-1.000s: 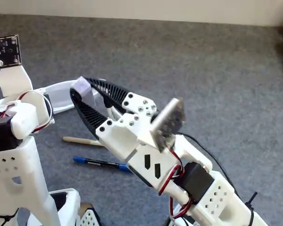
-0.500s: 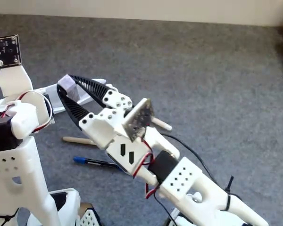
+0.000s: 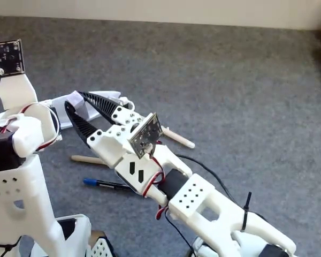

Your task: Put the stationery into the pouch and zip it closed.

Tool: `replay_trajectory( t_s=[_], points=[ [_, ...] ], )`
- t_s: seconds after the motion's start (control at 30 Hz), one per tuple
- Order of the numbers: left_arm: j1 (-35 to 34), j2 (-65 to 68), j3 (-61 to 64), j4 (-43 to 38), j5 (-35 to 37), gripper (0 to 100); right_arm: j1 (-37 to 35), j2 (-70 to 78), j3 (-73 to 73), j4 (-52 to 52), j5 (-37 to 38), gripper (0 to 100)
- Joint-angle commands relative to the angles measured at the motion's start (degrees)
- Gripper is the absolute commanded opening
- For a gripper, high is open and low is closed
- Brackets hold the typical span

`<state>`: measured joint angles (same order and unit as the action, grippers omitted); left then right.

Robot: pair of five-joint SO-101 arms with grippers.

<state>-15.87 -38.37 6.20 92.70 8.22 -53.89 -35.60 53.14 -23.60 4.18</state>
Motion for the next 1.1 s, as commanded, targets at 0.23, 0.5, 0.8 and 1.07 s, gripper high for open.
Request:
replay_trajectory(
  t_s=[0.23, 0.5, 0.8, 1.07],
  points=[
    [0.92, 0.84, -0.04, 0.09, 0.53, 1, 1.98, 5.58, -0.84, -3.91, -0.18, 0.5],
    [0.92, 0.84, 0.04, 0.09, 0.44, 1, 1.89, 6.9, -0.66, -3.56, -0.18, 2.0],
    [0.84, 0.84, 2.86, -1.05, 0.35, 1, 1.89, 1.36, -0.92, 9.8, -0.18, 20.7],
    [0.84, 0.84, 2.86, -1.14, 0.35, 1, 1.89, -10.42, -1.01, 21.76, -0.18, 20.6]
  ],
)
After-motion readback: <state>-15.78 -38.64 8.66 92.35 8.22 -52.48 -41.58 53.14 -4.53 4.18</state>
